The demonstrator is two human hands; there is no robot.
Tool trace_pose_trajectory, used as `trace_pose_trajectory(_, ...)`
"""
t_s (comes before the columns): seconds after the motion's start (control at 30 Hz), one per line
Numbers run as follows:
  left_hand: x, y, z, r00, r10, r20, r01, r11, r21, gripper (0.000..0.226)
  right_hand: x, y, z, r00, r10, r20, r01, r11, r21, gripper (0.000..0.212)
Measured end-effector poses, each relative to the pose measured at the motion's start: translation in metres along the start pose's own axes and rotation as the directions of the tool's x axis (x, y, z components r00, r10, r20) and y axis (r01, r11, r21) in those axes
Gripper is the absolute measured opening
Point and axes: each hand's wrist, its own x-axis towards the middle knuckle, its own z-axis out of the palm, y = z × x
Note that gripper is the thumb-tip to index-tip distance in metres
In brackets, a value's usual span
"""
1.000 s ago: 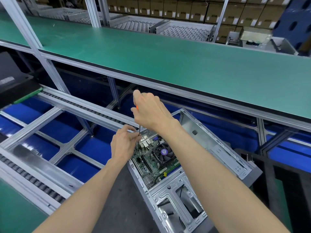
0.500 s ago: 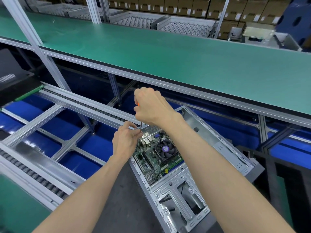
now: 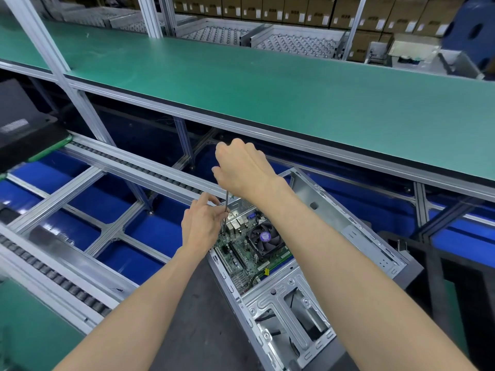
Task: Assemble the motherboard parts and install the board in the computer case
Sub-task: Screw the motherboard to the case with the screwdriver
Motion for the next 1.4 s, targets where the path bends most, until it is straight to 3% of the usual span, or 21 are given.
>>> trace_pose_trajectory(0.17,0.000,0.000,0.001,1.000,0.007,0.004,-0.007,1.000,0.012,0.013,0.002,0.002,-0.005,0.989,-0.042,0.142,0.020,0.988,0.151,0.020)
trace_pose_trajectory(0.33,0.000,-0.001,0.002,1.000,0.014,0.002,-0.014,1.000,0.007,0.011,-0.001,0.002,0.003,1.000,0.008,-0.027,-0.009,1.000,-0.016,0.014)
trace_pose_trajectory(0.5,0.001,-0.002,0.002,1.000,0.017,0.009,-0.017,0.999,0.037,0.013,0.004,0.005,-0.004,0.990,-0.063,0.126,0.050,0.994,0.101,0.018)
trace_pose_trajectory(0.6,0.000,-0.002,0.001,1.000,0.013,0.020,-0.014,0.999,0.049,0.014,0.002,0.004,0.001,0.999,-0.015,0.051,0.011,0.996,0.086,0.016)
trace_pose_trajectory(0.67,0.000,-0.001,0.000,0.999,0.013,0.030,-0.014,0.998,0.057,0.013,0.000,0.005,0.004,0.999,0.037,-0.019,-0.036,0.999,0.022,0.025)
trace_pose_trajectory(0.73,0.001,0.000,0.000,0.999,0.023,0.032,-0.025,0.998,0.066,0.012,0.000,0.007,0.001,1.000,0.028,0.008,-0.028,1.000,0.000,0.028)
trace_pose_trajectory(0.8,0.001,0.000,0.000,0.999,0.033,0.034,-0.035,0.997,0.071,0.013,0.000,0.010,-0.004,0.995,-0.017,0.103,0.011,0.999,0.053,0.014)
trace_pose_trajectory(0.87,0.001,0.000,0.000,0.999,0.037,0.039,-0.040,0.996,0.077,0.013,-0.001,0.012,-0.007,0.987,-0.025,0.158,0.008,0.994,0.106,0.020)
trace_pose_trajectory(1.07,0.001,-0.002,0.000,0.999,0.017,0.039,-0.019,0.997,0.072,0.012,-0.002,0.010,0.003,0.999,0.035,0.035,-0.037,0.996,0.077,0.020)
trace_pose_trajectory(1.23,0.000,0.000,0.000,1.000,0.001,0.027,-0.003,0.998,0.061,0.011,0.001,0.006,-0.007,0.983,-0.013,0.182,-0.017,0.987,0.159,0.021)
trace_pose_trajectory(1.4,0.001,0.003,-0.001,0.999,0.009,0.045,-0.013,0.996,0.087,0.012,-0.001,0.013,-0.006,0.992,0.071,0.106,-0.078,0.995,0.064,0.019)
